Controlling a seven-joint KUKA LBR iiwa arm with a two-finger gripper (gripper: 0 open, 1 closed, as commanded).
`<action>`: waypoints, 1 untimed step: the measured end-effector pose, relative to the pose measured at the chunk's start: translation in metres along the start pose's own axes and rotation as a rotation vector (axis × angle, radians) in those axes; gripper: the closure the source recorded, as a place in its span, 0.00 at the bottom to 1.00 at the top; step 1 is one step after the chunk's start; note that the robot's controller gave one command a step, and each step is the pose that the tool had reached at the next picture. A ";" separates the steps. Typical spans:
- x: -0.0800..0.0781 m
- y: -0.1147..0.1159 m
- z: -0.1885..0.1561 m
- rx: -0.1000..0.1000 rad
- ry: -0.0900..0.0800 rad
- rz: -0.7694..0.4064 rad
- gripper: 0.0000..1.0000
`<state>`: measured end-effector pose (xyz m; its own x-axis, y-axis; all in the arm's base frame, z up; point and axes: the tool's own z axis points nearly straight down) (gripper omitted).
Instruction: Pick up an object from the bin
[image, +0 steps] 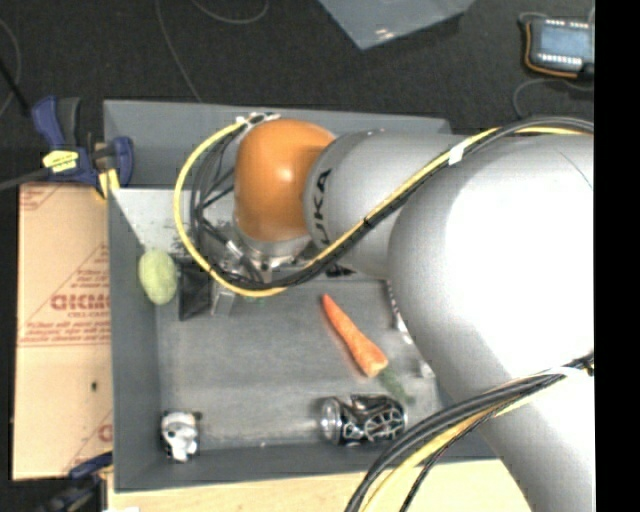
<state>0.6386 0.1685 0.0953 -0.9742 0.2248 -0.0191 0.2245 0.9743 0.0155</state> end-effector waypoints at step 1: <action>0.002 -0.001 0.023 0.002 0.004 0.004 1.00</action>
Offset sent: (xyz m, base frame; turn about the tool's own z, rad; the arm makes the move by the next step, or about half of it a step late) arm -0.0217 0.0079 0.1495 -0.2366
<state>0.6374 0.1681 0.0725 -0.9734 0.2285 -0.0149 0.2284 0.9735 0.0131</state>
